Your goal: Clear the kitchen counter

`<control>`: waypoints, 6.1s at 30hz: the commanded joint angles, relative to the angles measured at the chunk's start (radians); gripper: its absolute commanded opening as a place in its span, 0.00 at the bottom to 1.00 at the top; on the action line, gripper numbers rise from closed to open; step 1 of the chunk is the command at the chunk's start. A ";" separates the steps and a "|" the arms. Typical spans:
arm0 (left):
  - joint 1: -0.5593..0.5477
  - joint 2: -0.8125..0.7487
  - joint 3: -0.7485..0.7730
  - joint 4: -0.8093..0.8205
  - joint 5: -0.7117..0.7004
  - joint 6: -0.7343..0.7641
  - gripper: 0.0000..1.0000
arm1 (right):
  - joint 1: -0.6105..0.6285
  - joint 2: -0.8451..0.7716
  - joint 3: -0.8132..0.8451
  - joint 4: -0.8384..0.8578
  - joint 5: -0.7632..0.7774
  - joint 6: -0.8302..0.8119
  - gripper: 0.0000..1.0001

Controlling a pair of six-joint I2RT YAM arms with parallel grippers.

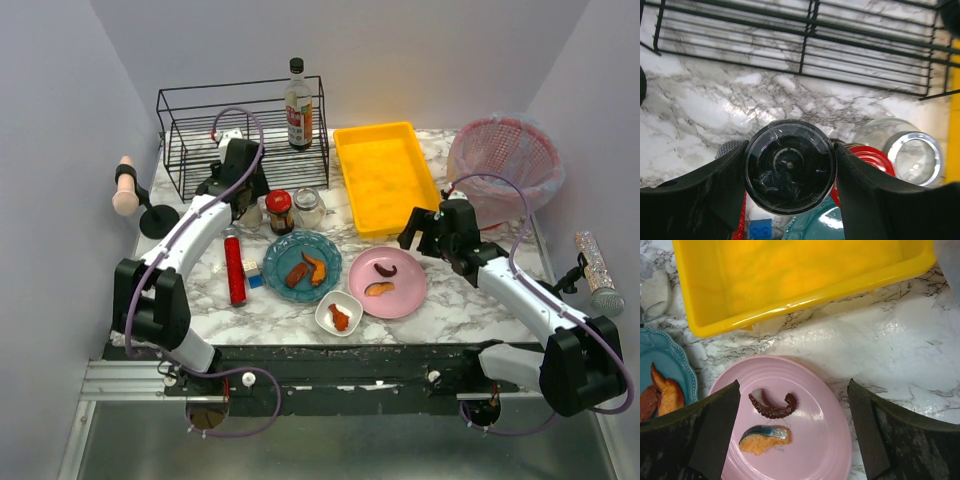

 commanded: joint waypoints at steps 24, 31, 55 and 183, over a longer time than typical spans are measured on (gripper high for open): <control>0.010 0.141 0.708 -0.106 0.219 0.252 0.56 | 0.003 0.006 -0.008 0.008 -0.020 0.003 0.96; 0.035 0.288 0.857 -0.103 0.236 0.280 0.56 | 0.005 0.006 -0.007 -0.002 -0.010 -0.001 0.96; 0.093 0.443 0.860 0.000 0.334 0.229 0.58 | 0.005 0.016 -0.002 -0.010 0.003 -0.007 0.96; 0.101 -0.074 0.468 -0.043 0.201 0.340 0.00 | 0.005 0.010 -0.005 0.001 -0.028 -0.001 0.96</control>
